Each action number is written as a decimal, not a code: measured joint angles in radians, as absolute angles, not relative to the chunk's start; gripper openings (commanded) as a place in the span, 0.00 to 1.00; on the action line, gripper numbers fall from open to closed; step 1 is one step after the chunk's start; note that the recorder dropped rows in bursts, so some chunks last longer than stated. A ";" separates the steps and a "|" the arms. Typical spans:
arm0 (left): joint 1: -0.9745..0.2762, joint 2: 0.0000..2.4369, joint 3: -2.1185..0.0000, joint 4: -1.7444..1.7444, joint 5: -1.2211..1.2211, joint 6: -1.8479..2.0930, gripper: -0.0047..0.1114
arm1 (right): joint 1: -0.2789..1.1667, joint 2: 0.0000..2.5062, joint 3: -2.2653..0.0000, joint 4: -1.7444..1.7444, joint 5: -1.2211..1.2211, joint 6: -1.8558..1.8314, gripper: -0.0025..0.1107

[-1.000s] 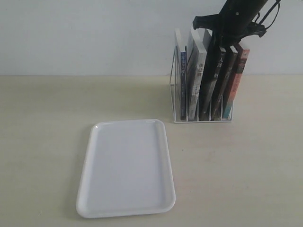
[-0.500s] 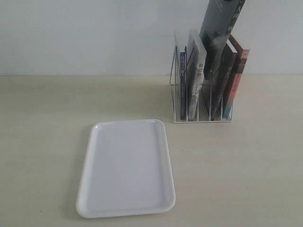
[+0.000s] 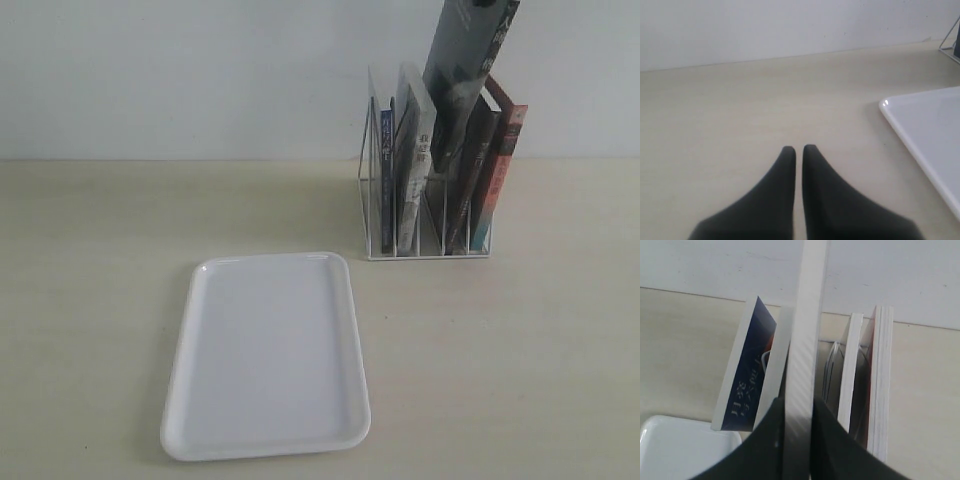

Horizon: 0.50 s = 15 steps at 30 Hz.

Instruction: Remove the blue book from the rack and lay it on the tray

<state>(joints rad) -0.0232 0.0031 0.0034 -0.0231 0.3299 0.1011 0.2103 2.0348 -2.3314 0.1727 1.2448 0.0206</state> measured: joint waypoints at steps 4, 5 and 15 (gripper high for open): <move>-0.023 0.003 0.003 -0.023 0.330 0.101 0.08 | 0.210 2.035 -2.331 0.173 1.245 0.021 0.02; -0.023 0.003 0.003 -0.023 0.330 0.101 0.08 | 0.210 2.037 -2.331 0.173 1.245 0.021 0.02; -0.023 0.003 0.003 -0.023 0.330 0.101 0.08 | 0.210 2.140 -2.331 0.173 1.245 0.021 0.02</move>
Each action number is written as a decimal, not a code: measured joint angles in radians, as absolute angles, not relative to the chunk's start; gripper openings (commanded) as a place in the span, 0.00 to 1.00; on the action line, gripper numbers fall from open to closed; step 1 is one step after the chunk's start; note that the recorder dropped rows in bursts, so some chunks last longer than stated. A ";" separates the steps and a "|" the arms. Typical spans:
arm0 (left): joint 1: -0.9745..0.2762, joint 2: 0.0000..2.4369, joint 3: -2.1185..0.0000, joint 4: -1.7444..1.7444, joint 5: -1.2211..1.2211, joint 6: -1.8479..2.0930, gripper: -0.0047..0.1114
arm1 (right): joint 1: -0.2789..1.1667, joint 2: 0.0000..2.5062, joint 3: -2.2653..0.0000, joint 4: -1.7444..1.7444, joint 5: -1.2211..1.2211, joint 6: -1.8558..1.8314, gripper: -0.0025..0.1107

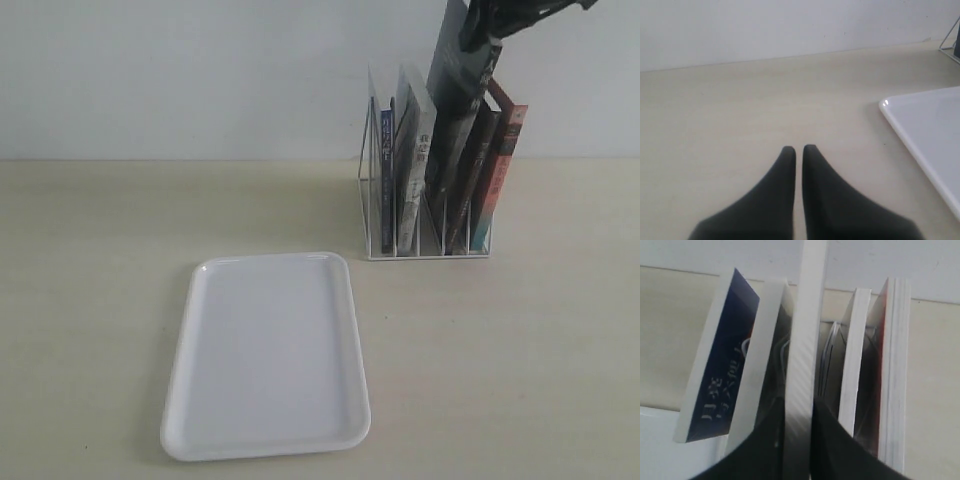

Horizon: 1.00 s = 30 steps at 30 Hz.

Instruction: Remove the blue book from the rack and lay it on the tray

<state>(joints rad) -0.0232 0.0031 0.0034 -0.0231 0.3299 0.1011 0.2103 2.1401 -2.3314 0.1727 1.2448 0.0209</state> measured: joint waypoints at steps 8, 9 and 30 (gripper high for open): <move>-0.023 0.003 0.003 -0.023 0.330 0.101 0.08 | 0.210 2.245 -2.331 0.173 1.243 0.021 0.02; -0.023 0.003 0.003 -0.023 0.330 0.101 0.08 | 0.210 2.254 -2.331 0.173 1.241 0.021 0.02; -0.023 0.003 0.003 -0.023 0.330 0.101 0.08 | 0.210 2.255 -2.331 0.192 1.227 0.000 0.38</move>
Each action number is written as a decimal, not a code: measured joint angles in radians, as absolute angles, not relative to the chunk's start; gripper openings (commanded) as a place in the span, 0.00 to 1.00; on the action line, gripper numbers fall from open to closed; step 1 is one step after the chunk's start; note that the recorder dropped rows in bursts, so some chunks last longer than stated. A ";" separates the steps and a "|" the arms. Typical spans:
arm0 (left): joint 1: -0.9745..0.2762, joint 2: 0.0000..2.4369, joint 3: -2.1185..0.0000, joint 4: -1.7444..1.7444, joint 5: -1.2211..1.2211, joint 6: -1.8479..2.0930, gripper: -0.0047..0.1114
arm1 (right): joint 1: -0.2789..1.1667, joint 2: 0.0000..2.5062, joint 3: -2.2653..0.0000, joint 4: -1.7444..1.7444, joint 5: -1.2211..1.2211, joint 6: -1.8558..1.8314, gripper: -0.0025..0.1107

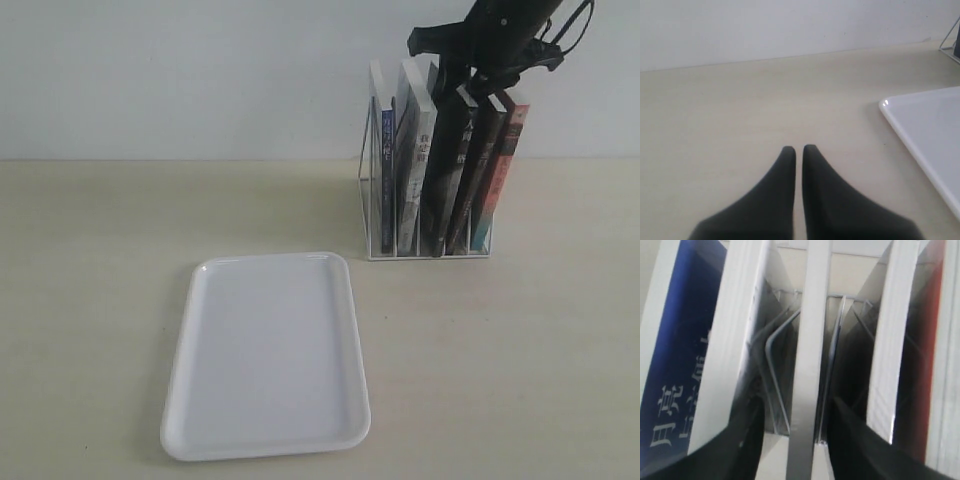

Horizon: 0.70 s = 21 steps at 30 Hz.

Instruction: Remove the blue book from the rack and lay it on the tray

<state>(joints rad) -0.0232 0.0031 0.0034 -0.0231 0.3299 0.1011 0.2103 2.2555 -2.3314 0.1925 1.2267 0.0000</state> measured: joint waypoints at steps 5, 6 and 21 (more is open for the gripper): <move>-0.023 0.003 0.003 -0.023 0.330 0.101 0.08 | 0.210 2.161 -2.331 0.184 1.227 0.000 0.38; -0.023 0.003 0.003 -0.023 0.330 0.101 0.08 | 0.210 2.123 -2.331 0.186 1.227 0.000 0.38; -0.023 0.003 0.003 -0.023 0.330 0.101 0.08 | 0.380 2.086 -2.337 0.085 1.227 0.064 0.38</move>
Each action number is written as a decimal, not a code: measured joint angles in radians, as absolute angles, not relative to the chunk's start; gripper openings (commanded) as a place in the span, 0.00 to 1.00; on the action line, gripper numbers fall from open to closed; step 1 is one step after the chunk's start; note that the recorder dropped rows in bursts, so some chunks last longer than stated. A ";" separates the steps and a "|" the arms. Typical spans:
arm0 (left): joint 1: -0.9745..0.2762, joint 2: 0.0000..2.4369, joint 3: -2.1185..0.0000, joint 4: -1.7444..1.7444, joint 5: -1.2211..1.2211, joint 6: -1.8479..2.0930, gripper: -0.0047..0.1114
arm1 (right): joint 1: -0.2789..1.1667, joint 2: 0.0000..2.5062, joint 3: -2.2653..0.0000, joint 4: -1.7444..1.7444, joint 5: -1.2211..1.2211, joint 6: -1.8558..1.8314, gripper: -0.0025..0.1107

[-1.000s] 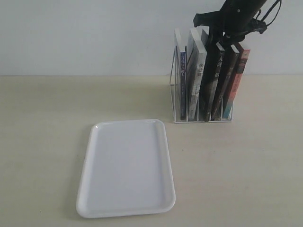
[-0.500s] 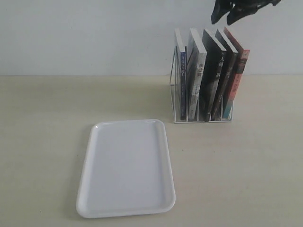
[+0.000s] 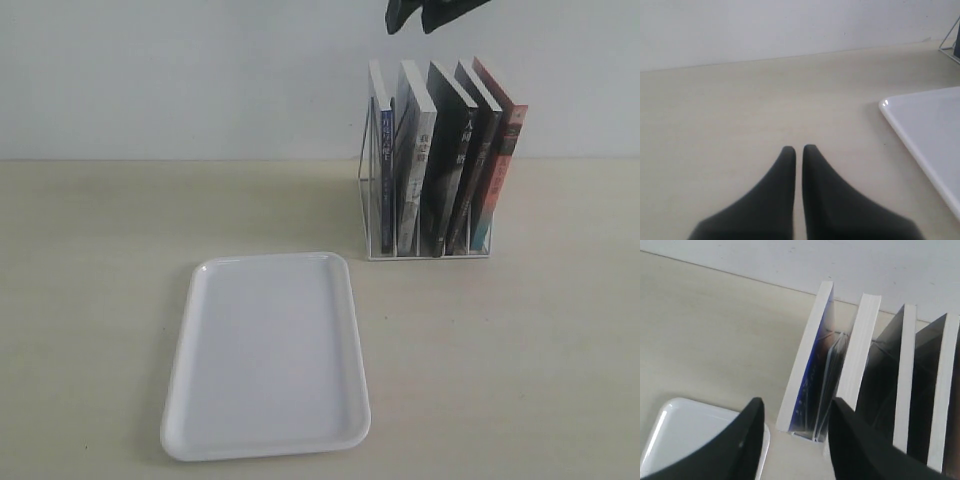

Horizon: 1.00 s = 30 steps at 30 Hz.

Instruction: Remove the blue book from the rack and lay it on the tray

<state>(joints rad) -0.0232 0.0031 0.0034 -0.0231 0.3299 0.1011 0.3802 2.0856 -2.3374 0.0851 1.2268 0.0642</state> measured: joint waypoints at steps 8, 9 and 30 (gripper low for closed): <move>-0.023 0.003 0.003 -0.023 0.330 0.101 0.08 | 0.380 2.162 -2.337 0.081 1.227 0.069 0.38; -0.023 0.003 0.003 -0.023 0.330 0.101 0.08 | 0.380 2.170 -2.336 0.081 1.227 0.069 0.38; -0.023 0.003 0.003 -0.023 0.330 0.101 0.08 | 0.391 2.240 -2.335 0.136 1.225 0.095 0.38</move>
